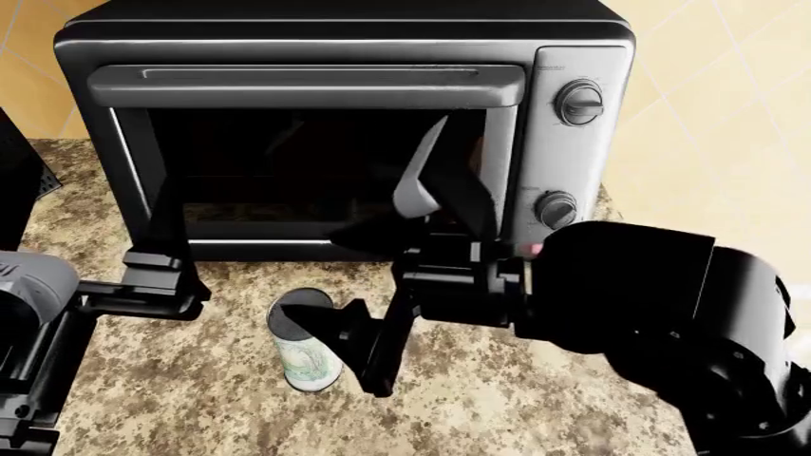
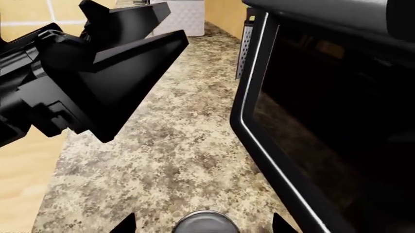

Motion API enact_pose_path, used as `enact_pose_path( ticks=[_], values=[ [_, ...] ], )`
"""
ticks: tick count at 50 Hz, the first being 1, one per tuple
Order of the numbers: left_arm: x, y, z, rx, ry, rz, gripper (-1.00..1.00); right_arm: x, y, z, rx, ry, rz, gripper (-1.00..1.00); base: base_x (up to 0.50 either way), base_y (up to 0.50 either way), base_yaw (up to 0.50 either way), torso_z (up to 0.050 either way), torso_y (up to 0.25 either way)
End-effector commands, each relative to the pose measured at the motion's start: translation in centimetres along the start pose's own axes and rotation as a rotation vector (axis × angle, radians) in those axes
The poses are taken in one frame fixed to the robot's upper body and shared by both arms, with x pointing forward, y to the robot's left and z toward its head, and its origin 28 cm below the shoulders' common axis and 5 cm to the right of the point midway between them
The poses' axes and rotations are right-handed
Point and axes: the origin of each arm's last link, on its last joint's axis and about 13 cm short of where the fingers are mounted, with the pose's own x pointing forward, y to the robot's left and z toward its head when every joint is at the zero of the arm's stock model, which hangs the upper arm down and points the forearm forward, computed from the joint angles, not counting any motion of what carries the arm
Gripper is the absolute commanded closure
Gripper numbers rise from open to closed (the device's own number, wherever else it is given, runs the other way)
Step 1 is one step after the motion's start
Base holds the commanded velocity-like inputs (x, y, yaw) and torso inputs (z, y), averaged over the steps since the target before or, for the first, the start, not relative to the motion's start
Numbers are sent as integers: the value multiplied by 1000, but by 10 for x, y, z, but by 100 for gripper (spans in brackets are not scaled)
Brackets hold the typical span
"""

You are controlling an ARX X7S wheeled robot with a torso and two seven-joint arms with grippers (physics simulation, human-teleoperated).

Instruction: Pick the cans from the counter and place them in their designated side in the cabinet.

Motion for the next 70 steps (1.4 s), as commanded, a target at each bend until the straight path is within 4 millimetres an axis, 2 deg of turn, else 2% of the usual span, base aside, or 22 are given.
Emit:
enact_pose_path(
  ticks=[1, 49, 70],
  values=[
    [0, 1, -1, -1, 1, 2, -100, 4, -2, -6, 4, 29, -7, -100, 0, 0, 0, 0, 0],
    [0, -1, -5, -6, 8, -1, -100, 20, -1, -31, 53, 100, 30, -100, 0, 0, 0, 0, 0],
    [2, -2, -7, -10, 14, -6, -100, 29, -8, -47, 66, 88, 9, -100, 0, 0, 0, 0, 0]
  ],
)
